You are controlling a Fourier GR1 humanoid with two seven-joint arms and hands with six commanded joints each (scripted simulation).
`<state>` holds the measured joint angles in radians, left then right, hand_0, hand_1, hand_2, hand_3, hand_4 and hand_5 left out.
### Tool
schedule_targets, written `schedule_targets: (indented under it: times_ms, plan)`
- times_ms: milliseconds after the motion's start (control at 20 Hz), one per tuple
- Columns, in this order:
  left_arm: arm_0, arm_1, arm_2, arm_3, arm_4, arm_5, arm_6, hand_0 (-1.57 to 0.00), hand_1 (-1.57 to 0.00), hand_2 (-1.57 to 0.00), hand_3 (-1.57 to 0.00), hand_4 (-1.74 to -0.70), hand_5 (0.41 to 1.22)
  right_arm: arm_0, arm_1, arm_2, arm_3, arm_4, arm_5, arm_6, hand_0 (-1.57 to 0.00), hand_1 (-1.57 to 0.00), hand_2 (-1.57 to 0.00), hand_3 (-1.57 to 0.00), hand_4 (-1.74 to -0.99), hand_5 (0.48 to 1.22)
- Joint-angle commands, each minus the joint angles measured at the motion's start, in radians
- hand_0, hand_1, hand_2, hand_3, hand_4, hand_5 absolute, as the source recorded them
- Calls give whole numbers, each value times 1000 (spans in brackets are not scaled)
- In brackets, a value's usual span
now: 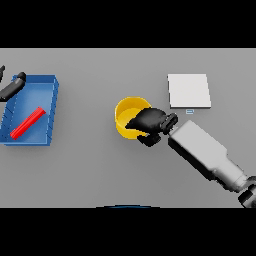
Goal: Pick up the red beaker and tilt it to pour out 1 green nut into yellow bowl. Pick up the yellow bowl and place it on the metallic measuring scale.
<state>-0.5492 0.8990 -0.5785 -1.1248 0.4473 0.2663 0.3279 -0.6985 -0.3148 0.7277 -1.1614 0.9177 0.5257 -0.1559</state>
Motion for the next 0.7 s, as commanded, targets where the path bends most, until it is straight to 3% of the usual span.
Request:
schedule_targets:
  times_ms: [0,100,200,300,400,650]
  plan:
    - [2,9,5,-11,3,3,-2,1,1,1,1,-719,692,-1,0,8,6,9,-11,-9,-750,-693,-476,-351,-1454,999]
    - [10,3,1,-5,0,4,-12,1,1,1,1,-719,693,2,-6,4,2,-7,-7,-30,-1045,-1009,-870,-574,-1552,1079]
    - [12,8,6,-18,4,12,-9,1,1,1,1,-724,696,11,-5,7,-6,-13,-17,-27,-1235,-1211,-1122,-834,-1614,1130]
    - [12,19,9,-23,8,7,-4,1,1,1,1,-725,698,0,-20,12,7,-9,-34,-63,-1356,-1341,-1192,-1041,-1660,1163]
    - [8,19,2,-32,5,5,8,1,1,1,1,-722,695,1,-19,13,1,-12,-43,-55,-1433,-1424,-1240,-1183,-1689,1184]
    - [9,17,0,-26,4,0,6,1,1,1,1,-716,694,-5,-16,-11,-11,-33,-49,-27,-1526,-1523,-1319,-1311,-1724,1209]
